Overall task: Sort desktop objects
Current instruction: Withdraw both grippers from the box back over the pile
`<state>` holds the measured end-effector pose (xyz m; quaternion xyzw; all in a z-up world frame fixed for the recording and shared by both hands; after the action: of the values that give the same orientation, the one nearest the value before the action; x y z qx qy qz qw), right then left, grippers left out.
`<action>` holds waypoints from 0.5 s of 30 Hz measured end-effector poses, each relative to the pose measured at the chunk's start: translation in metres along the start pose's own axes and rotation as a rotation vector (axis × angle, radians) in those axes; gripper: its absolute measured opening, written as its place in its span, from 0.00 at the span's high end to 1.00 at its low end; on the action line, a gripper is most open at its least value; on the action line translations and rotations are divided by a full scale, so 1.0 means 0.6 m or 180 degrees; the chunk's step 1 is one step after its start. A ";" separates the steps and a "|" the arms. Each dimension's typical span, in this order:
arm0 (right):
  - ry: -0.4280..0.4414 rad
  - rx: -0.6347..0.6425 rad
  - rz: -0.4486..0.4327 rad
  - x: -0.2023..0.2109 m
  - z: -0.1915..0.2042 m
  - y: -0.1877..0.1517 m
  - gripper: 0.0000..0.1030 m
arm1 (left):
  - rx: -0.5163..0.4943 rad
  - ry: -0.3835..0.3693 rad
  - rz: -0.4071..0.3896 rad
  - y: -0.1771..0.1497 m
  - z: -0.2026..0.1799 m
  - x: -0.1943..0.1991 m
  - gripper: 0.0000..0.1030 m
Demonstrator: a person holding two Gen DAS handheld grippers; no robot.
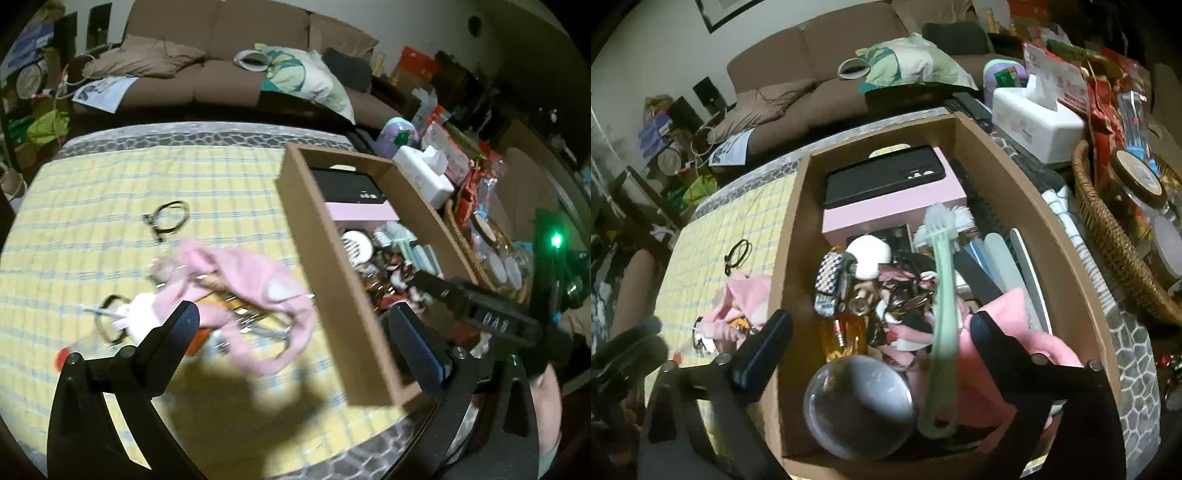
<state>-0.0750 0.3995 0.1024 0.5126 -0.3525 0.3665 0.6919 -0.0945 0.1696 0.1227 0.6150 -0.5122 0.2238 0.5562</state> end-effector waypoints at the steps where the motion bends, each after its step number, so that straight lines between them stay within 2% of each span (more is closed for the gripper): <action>1: -0.0010 0.0017 -0.0014 0.003 0.006 -0.002 0.00 | -0.0007 0.0026 -0.0005 -0.006 0.010 0.008 0.00; 8: 0.0130 0.0179 -0.0086 0.026 0.072 -0.004 0.00 | 0.0150 0.0218 -0.0062 -0.050 0.122 0.062 0.00; 15: 0.0438 0.0451 -0.0120 0.026 0.173 -0.009 0.00 | 0.0568 0.0333 -0.0016 -0.102 0.273 0.068 0.00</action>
<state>-0.0746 0.3004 0.1366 0.5404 -0.2677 0.4118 0.6832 -0.0738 -0.0043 0.0836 0.6508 -0.4589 0.2989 0.5258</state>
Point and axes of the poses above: each gripper's, at about its wrist camera, not at the fingertips, and x roughly against the way its jaws point, z to its left, y to its top, the point moved 3 cm from there along -x, roughly the way its jaws point, and after that the axes turned 9 degrees about z, right-handed, at the moved point
